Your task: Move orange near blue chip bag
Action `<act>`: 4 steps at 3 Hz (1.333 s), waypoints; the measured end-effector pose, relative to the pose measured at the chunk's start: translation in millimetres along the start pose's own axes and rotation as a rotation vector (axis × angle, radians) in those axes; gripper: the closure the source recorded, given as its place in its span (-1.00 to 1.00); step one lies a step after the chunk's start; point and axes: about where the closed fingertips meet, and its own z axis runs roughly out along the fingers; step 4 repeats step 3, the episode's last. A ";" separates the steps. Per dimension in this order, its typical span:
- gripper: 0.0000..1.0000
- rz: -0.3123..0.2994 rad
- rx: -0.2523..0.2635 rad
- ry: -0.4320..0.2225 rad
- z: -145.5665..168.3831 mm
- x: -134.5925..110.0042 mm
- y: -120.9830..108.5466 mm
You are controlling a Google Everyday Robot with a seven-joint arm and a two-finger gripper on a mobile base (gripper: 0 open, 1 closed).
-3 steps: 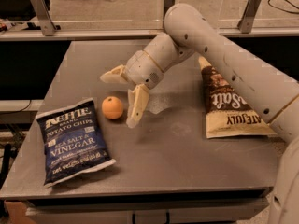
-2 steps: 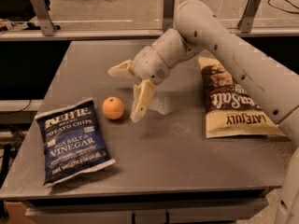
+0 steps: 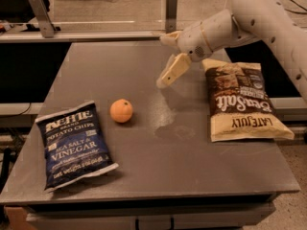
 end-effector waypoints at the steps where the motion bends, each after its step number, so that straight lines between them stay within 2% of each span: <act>1: -1.00 0.060 0.299 0.002 -71.6 -0.2 -61.5; 2: -1.00 0.082 0.551 -0.048 -139.4 -16.7 -101.7; 3: -1.00 0.074 0.627 -0.088 -147.4 -26.1 -119.9; 4: -1.00 0.074 0.627 -0.088 -147.4 -26.1 -119.9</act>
Offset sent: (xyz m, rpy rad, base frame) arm 0.1112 -0.2013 0.2011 0.2360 -0.4729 -0.8209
